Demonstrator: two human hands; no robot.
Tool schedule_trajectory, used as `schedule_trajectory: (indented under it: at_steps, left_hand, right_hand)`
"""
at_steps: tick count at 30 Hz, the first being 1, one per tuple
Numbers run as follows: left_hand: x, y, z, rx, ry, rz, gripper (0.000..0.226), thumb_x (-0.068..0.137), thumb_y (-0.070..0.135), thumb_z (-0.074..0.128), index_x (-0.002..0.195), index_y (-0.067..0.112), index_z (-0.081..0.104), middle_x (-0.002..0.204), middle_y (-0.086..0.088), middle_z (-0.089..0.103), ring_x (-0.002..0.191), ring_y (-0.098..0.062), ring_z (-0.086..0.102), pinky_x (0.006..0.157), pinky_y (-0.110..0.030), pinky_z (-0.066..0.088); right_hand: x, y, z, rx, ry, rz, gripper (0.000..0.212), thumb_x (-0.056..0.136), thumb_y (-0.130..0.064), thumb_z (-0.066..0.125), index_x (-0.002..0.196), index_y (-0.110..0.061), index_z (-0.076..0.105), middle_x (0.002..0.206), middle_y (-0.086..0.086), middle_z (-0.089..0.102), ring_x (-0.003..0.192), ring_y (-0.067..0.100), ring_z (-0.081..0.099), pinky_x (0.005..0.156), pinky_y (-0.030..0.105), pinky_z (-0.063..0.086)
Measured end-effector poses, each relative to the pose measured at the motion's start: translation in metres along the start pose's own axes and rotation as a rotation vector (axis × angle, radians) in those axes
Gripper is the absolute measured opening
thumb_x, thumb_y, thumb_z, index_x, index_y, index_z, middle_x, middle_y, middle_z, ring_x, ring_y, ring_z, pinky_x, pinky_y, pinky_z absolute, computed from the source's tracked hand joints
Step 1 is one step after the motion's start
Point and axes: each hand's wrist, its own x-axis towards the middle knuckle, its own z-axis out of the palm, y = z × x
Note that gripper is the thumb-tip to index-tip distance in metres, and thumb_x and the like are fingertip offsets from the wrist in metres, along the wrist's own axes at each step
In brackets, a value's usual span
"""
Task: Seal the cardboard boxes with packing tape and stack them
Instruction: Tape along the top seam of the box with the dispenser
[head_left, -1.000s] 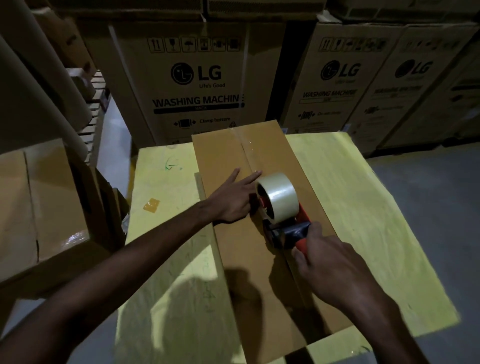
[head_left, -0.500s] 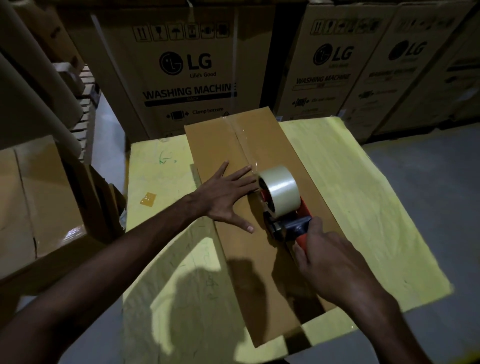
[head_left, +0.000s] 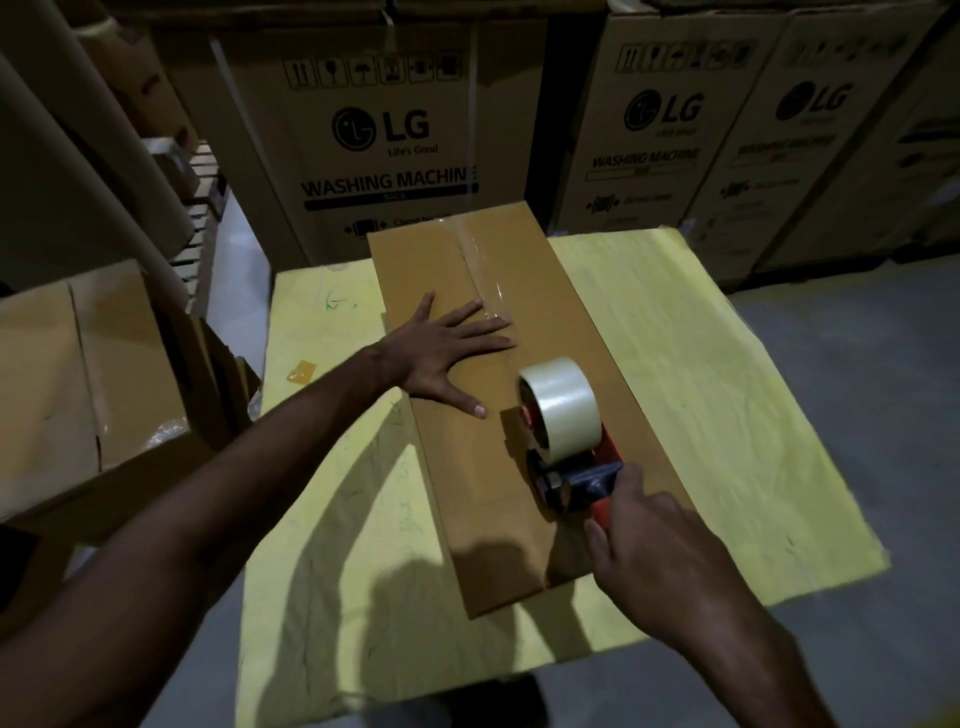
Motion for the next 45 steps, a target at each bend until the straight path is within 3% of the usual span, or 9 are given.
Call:
schedule_trajectory:
  at_steps: [4,7,13,18,23,31,35,40,45]
  left_hand:
    - [-0.006,0.033,0.004,0.038,0.082,0.02,0.096,0.092,0.085,0.036,0.166,0.033,0.005,0.173,0.008,-0.003,0.16,-0.019,-0.009,0.119,-0.074,-0.002]
    - [-0.017,0.073,0.02,-0.012,0.118,0.127,0.089,0.096,0.072,0.042,0.166,0.024,0.015,0.173,0.002,0.011,0.161,-0.021,0.001,0.12,-0.072,0.0]
    - [-0.035,0.106,0.027,-0.039,0.114,0.066,0.127,0.072,0.1,0.046,0.167,0.026,0.005,0.173,0.003,0.013,0.16,-0.015,0.003,0.123,-0.065,-0.01]
    - [-0.035,0.102,0.027,-0.021,0.097,0.02,0.119,0.074,0.1,0.043,0.166,0.03,0.013,0.172,0.008,0.015,0.159,-0.012,0.008,0.124,-0.065,-0.002]
    - [-0.034,0.103,0.027,-0.015,0.058,0.0,0.118,0.073,0.101,0.041,0.164,0.031,0.015,0.172,0.007,0.016,0.16,-0.017,0.003,0.124,-0.065,-0.003]
    - [-0.033,0.102,0.028,-0.037,0.055,-0.028,0.127,0.07,0.104,0.037,0.165,0.033,-0.007,0.173,0.015,-0.003,0.16,-0.014,-0.009,0.124,-0.064,-0.005]
    - [-0.035,0.106,0.025,-0.004,0.076,-0.002,0.125,0.076,0.101,0.037,0.166,0.026,-0.006,0.174,0.01,-0.004,0.16,-0.015,-0.006,0.125,-0.063,-0.001]
    - [-0.05,0.134,0.028,-0.015,0.032,0.251,0.127,0.073,0.097,0.05,0.166,0.022,0.009,0.173,0.002,0.007,0.16,-0.017,0.002,0.126,-0.06,-0.007]
    - [-0.061,0.166,0.04,-0.014,0.016,0.165,0.146,0.061,0.104,0.053,0.166,0.019,-0.001,0.174,-0.002,0.004,0.161,-0.019,-0.002,0.124,-0.063,-0.01]
  right_hand:
    - [0.001,0.0,-0.004,-0.015,0.018,0.005,0.023,0.105,-0.033,0.046,0.118,-0.019,0.033,0.105,0.005,0.053,0.1,0.027,0.057,0.079,0.037,0.047]
    - [0.002,0.004,-0.009,0.027,0.016,0.01,0.027,0.105,-0.035,0.048,0.121,-0.016,0.037,0.094,0.001,0.048,0.09,0.025,0.056,0.077,0.043,0.056]
    - [-0.003,0.001,-0.004,0.008,0.016,0.003,0.031,0.105,-0.031,0.049,0.127,-0.012,0.037,0.105,0.007,0.05,0.094,0.027,0.054,0.074,0.035,0.042]
    - [-0.006,-0.001,0.002,0.005,-0.001,0.015,0.038,0.104,-0.03,0.05,0.133,-0.01,0.036,0.122,0.013,0.056,0.102,0.032,0.06,0.073,0.036,0.043]
    - [-0.015,0.003,0.007,-0.003,-0.013,0.004,0.038,0.103,-0.029,0.053,0.131,-0.01,0.036,0.101,0.003,0.043,0.088,0.023,0.049,0.071,0.034,0.04]
    - [-0.06,0.027,0.026,-0.047,-0.009,0.01,0.026,0.107,-0.03,0.042,0.127,-0.016,0.033,0.082,-0.007,0.034,0.08,0.02,0.046,0.069,0.033,0.039]
    - [-0.068,0.029,0.032,-0.011,0.026,0.035,0.027,0.106,-0.034,0.042,0.126,-0.018,0.033,0.089,-0.004,0.039,0.082,0.022,0.045,0.07,0.034,0.039]
    - [-0.071,0.031,0.034,0.018,0.06,0.034,0.031,0.106,-0.038,0.043,0.126,-0.018,0.034,0.094,-0.001,0.045,0.093,0.028,0.057,0.069,0.036,0.038]
    - [-0.068,0.032,0.028,0.015,0.043,0.054,0.031,0.105,-0.037,0.044,0.126,-0.016,0.035,0.109,0.006,0.058,0.098,0.029,0.06,0.071,0.035,0.039]
